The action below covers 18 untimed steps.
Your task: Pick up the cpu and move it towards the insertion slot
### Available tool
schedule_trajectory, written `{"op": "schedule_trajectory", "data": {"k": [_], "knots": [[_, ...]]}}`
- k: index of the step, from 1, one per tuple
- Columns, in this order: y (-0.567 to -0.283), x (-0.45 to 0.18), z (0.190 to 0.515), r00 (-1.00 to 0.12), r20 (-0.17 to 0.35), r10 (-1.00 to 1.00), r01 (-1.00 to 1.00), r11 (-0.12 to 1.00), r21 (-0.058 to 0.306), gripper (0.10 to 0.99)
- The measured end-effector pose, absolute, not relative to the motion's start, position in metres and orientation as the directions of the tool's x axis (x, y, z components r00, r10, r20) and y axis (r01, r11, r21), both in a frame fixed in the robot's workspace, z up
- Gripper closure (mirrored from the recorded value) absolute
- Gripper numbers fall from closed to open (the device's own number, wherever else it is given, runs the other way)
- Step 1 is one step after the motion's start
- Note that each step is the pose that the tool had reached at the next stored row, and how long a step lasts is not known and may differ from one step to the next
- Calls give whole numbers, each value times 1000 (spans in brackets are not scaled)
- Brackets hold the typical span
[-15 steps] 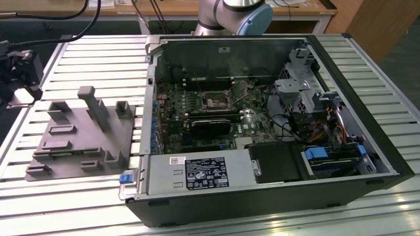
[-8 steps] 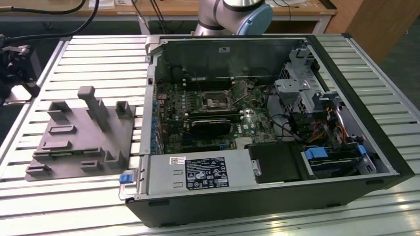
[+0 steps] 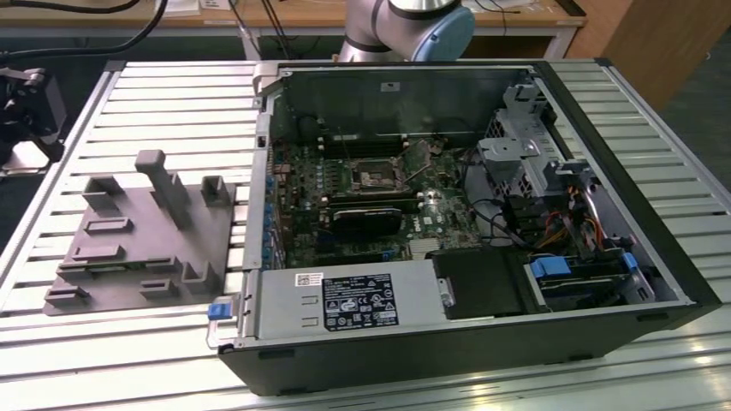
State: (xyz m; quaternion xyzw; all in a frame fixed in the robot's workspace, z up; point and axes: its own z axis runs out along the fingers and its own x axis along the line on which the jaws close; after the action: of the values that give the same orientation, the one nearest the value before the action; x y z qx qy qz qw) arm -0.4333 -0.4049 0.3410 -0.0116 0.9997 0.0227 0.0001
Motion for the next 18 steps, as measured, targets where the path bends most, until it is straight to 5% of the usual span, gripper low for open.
{"op": "schedule_trajectory", "data": {"k": [18], "knots": [[-404,-433,389,-1000,-1,-23,-23,999,45,545]]}}
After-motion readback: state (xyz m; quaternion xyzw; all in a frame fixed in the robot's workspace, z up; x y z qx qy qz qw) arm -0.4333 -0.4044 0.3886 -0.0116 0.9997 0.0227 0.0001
